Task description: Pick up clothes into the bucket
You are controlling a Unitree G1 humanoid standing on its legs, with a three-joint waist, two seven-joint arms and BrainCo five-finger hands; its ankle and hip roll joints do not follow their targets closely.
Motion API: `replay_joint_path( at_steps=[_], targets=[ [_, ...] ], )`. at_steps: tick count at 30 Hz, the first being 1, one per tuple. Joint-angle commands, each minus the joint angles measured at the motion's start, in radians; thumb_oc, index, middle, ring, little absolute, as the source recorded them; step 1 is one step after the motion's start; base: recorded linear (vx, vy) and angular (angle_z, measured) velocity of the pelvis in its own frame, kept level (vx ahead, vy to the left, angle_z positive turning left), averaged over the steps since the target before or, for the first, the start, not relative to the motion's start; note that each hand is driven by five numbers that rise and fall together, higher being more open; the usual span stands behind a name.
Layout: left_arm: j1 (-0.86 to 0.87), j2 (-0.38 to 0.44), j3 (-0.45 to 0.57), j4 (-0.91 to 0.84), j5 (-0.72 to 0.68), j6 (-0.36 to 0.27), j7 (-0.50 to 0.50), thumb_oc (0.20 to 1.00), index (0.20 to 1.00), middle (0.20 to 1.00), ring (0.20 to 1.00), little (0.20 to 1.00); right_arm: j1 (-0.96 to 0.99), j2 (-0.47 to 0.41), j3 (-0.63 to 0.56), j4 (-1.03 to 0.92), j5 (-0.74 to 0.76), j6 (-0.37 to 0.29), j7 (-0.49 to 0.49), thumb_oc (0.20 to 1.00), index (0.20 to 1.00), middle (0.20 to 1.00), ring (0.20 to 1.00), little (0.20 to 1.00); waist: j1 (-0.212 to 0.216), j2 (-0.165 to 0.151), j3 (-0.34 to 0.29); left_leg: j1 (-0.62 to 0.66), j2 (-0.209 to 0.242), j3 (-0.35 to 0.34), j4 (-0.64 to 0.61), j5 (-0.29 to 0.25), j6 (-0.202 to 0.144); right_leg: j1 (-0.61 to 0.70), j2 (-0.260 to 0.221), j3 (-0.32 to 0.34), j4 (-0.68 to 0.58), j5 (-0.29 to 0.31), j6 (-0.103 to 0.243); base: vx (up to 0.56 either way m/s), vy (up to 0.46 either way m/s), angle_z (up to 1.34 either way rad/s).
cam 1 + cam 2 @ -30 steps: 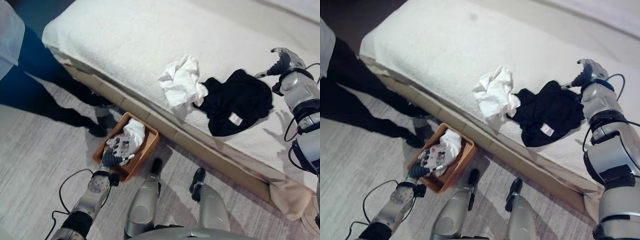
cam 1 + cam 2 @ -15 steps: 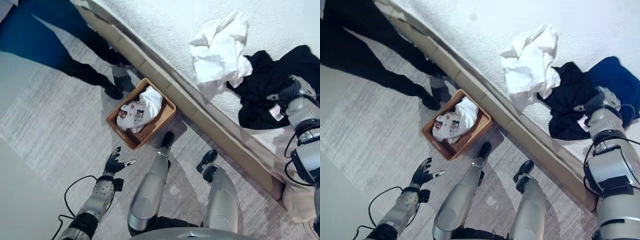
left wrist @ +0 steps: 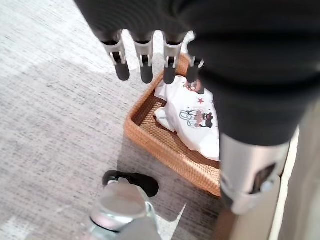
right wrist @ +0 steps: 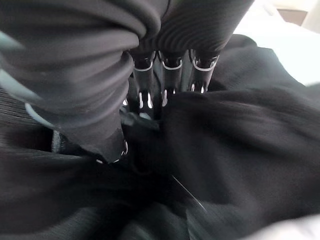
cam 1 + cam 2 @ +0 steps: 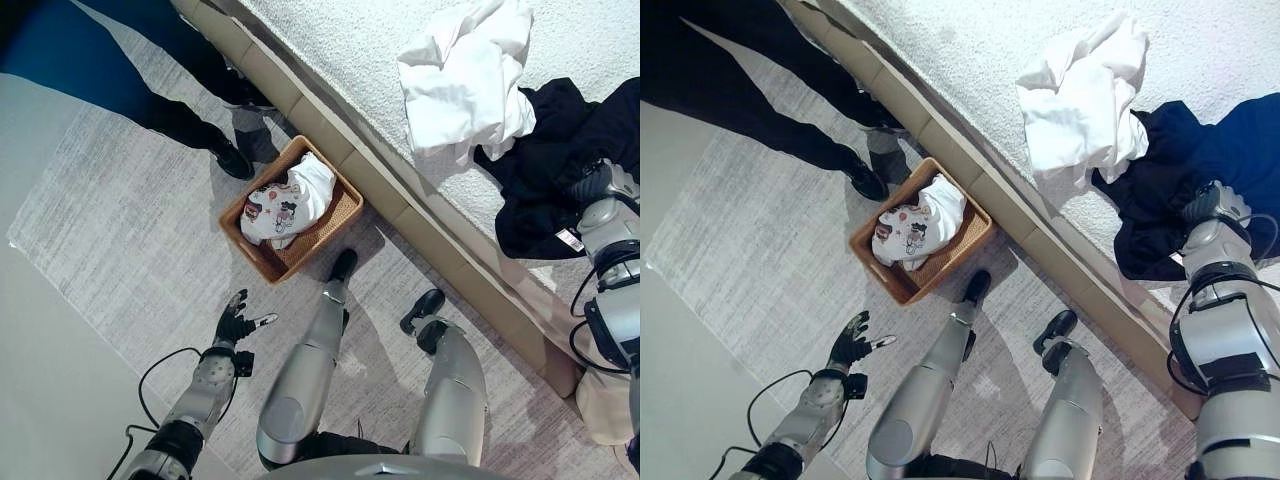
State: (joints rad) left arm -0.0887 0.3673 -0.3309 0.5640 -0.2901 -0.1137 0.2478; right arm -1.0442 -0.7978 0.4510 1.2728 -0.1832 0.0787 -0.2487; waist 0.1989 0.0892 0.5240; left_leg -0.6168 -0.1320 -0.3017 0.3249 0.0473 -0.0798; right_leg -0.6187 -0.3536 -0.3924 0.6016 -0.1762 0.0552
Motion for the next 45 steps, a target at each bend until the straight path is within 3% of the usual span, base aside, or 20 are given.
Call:
replay_joint_path(
  at_steps=[1,6,7,8,13,24,36,39,45],
  targets=[
    [0.008,-0.001,0.006,-0.021,-0.001,-0.044,0.032,1.0,1.0,1.0,1.0,1.0,-0.024,-0.032,0.067,-0.108,0.042,-0.063,-0.044,0.2,0.2,0.2,0.2,0.2,-0.031,-0.004,-0.004,0.035,0.02,0.073,0.011,-0.056,0.032,0.092,-0.004,0.045,-0.03,0.011,0.08,0.0,0.028,-0.05],
    [-0.012,0.015,0.019,-0.035,0.022,-0.055,0.038,1.0,1.0,1.0,1.0,1.0,-0.042,-0.053,0.088,-0.298,0.046,-0.088,-0.059,0.2,0.2,0.2,0.2,0.2,-0.069,-0.044,-0.004,0.093,0.041,0.111,0.008,-0.07,0.026,0.138,0.019,0.077,-0.07,0.026,0.081,-0.02,0.043,-0.22],
    [-0.022,0.023,0.023,-0.045,0.026,-0.057,0.037,1.0,1.0,1.0,1.0,1.0,-0.049,-0.064,0.091,-0.334,0.046,-0.093,-0.055,0.2,0.2,0.2,0.2,0.2,-0.076,-0.047,-0.004,0.092,0.044,0.118,0.002,-0.044,0.027,0.136,0.022,0.074,-0.088,0.059,0.072,-0.09,0.098,-0.32],
    [-0.034,0.034,0.024,-0.052,0.035,-0.06,0.034,1.0,1.0,1.0,1.0,1.0,-0.052,-0.081,0.093,-0.394,0.052,-0.104,-0.056,0.2,0.2,0.2,0.2,0.2,-0.094,-0.065,-0.004,0.125,0.055,0.138,0.0,-0.052,0.026,0.161,0.031,0.09,-0.104,0.065,0.075,-0.08,0.088,-0.34],
    [-0.071,0.068,0.021,-0.102,0.059,-0.064,0.018,1.0,1.0,1.0,1.0,1.0,-0.053,-0.12,0.087,-0.506,0.062,-0.121,-0.041,0.2,0.2,0.2,0.2,0.2,-0.125,-0.09,-0.004,0.215,0.076,0.173,-0.019,-0.065,0.021,0.238,0.054,0.119,-0.151,0.079,0.081,0.01,0.043,-0.44],
    [-0.235,0.087,-0.011,-0.202,0.063,-0.073,-0.02,1.0,1.0,1.0,1.0,1.0,0.017,-0.166,0.027,-0.84,0.17,-0.173,0.031,0.2,0.2,0.2,0.2,0.2,-0.211,-0.155,-0.153,0.391,0.12,0.258,-0.115,-0.08,0.013,0.391,0.118,0.167,-0.306,0.124,0.101,0.06,0.006,-0.3],
    [-0.408,0.066,-0.117,-0.285,0.042,-0.05,-0.106,1.0,1.0,1.0,1.0,1.0,0.0,-0.145,0.091,-1.12,0.461,-0.203,0.207,0.2,0.2,0.2,0.2,0.2,-0.253,-0.18,-0.29,0.517,0.155,0.344,-0.133,-0.118,0.005,0.513,0.168,0.228,-0.435,0.154,0.111,0.06,-0.001,-0.22],
    [-0.495,0.051,-0.187,-0.266,0.006,-0.041,-0.144,1.0,1.0,1.0,1.0,1.0,-0.055,-0.111,0.168,-1.198,0.553,-0.202,0.269,0.2,0.2,0.2,0.2,0.2,-0.267,-0.184,-0.335,0.562,0.169,0.383,-0.147,-0.126,0.002,0.557,0.184,0.252,-0.494,0.169,0.113,0.06,-0.002,-0.3],
    [-0.587,0.013,-0.283,-0.242,-0.046,-0.03,-0.192,1.0,1.0,1.0,1.0,1.0,-0.118,-0.096,0.241,-1.243,0.604,-0.202,0.301,0.2,0.2,0.2,0.2,0.2,-0.28,-0.177,-0.37,0.605,0.177,0.409,-0.166,-0.13,0.002,0.597,0.187,0.263,-0.523,0.176,0.114,0.05,0.0,-0.22]
  ],
)
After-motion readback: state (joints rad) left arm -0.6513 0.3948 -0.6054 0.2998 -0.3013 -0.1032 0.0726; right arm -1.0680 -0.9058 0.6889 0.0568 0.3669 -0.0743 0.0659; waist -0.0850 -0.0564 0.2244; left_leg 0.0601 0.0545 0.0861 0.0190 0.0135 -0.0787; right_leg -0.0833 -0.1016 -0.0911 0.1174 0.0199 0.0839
